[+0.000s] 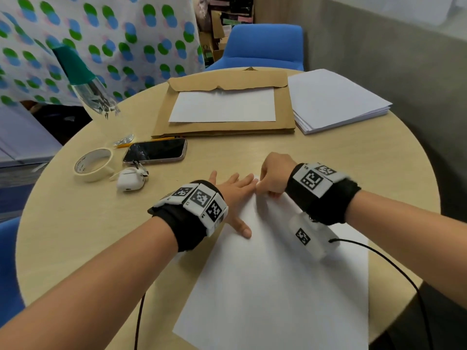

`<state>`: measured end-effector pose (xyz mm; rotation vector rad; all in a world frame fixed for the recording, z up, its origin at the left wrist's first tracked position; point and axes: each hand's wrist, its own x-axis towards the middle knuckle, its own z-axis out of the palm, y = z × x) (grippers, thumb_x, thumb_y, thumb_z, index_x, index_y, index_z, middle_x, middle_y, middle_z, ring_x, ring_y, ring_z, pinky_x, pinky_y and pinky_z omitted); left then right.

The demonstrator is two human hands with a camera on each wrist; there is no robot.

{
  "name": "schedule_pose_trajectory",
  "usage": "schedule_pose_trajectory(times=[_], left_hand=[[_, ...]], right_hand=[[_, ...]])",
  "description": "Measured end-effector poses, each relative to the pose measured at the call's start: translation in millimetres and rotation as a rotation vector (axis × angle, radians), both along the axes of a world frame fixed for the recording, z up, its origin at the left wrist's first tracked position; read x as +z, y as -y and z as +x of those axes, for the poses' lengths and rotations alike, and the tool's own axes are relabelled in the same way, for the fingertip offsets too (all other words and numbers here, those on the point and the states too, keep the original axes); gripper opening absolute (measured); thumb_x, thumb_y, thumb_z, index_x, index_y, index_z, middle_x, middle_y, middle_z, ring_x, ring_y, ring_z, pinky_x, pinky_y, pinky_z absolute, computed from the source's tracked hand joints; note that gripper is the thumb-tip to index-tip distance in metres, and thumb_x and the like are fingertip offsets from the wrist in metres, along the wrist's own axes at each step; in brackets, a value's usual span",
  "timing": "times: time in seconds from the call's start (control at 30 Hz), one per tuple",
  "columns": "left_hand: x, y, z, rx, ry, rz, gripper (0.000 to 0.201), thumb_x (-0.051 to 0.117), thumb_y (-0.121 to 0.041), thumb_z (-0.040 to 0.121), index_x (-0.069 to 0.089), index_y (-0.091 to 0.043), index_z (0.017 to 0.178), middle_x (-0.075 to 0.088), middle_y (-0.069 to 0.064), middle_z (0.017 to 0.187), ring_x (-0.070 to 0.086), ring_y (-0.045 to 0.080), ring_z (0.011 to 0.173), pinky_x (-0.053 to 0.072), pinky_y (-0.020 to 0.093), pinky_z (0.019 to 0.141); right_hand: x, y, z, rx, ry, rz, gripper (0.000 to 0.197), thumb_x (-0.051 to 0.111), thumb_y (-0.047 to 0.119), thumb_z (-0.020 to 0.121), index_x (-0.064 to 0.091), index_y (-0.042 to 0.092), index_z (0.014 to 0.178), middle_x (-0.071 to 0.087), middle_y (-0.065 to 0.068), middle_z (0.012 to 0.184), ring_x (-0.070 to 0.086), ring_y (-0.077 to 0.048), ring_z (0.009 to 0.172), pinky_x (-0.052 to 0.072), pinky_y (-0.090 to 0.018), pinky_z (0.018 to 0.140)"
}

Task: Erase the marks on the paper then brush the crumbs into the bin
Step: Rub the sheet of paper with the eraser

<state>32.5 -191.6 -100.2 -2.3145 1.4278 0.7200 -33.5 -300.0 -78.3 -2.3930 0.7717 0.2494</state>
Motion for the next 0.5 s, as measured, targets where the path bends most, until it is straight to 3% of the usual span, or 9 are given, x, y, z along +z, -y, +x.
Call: schedule_pose_trajectory(times=[0.1,0.27,0.33,0.4,0.43,0.5], left_hand=[[0.8,-1.1,0.0,0.003,-0.015,0.004,0.12,0.068,-0.062,0.068,-0.02,-0.032,0.146,-0.018,-0.007,0.157,-0.012,0.023,0.146,-0.011,0.063,0.11],[0.6,-0.3,-1.4,-0.011,0.022,0.027,0.122,0.066,-0.064,0.069,-0.02,-0.025,0.147,-0.017,-0.006,0.157,-0.01,0.024,0.146,-0.01,0.063,0.108],[2.0,-0.4,-2.2,-0.009,0.015,0.023,0.121,0.066,-0.063,0.069,-0.019,-0.026,0.147,-0.016,-0.005,0.157,-0.009,0.025,0.146,-0.01,0.063,0.108],[3.6,-1.0,-3.7,-0.005,0.0,0.019,0.119,0.066,-0.061,0.071,-0.02,-0.028,0.146,-0.017,-0.004,0.157,-0.009,0.025,0.146,-0.009,0.063,0.11],[3.9,-1.3,-3.8,-0.005,-0.006,0.016,0.118,0.066,-0.06,0.071,-0.019,-0.028,0.147,-0.017,-0.004,0.157,-0.008,0.025,0.146,-0.007,0.063,0.111],[3.6,-1.7,-4.3,0.001,-0.023,0.001,0.119,0.068,-0.057,0.072,-0.017,-0.024,0.148,-0.018,-0.003,0.157,-0.007,0.025,0.146,-0.002,0.057,0.112]], right_hand=[[2.6,-9.7,-6.8,0.052,-0.084,0.093,0.018,0.07,0.011,0.075,0.069,0.0,0.089,0.067,-0.009,0.071,0.067,-0.021,0.07,0.058,-0.032,0.079],[10.2,6.0,0.3,-0.041,-0.037,-0.068,0.027,0.072,0.018,0.072,0.07,0.003,0.094,0.072,-0.011,0.094,0.069,-0.024,0.087,0.057,-0.034,0.083],[6.4,-2.5,0.1,-0.023,-0.033,-0.093,0.025,0.069,0.017,0.076,0.068,0.002,0.095,0.069,-0.01,0.088,0.067,-0.022,0.08,0.056,-0.029,0.073],[1.2,-13.3,-4.2,0.0,-0.072,-0.04,0.016,0.067,0.014,0.077,0.067,0.002,0.089,0.065,-0.007,0.07,0.062,-0.017,0.062,0.052,-0.024,0.058],[2.1,-16.5,-7.1,0.009,-0.099,-0.007,0.014,0.067,0.012,0.077,0.067,0.002,0.087,0.063,-0.006,0.065,0.061,-0.017,0.058,0.052,-0.023,0.056],[3.9,-9.2,-6.9,-0.011,-0.102,-0.017,0.018,0.069,0.013,0.077,0.068,0.001,0.089,0.067,-0.008,0.072,0.065,-0.02,0.068,0.055,-0.028,0.069]])
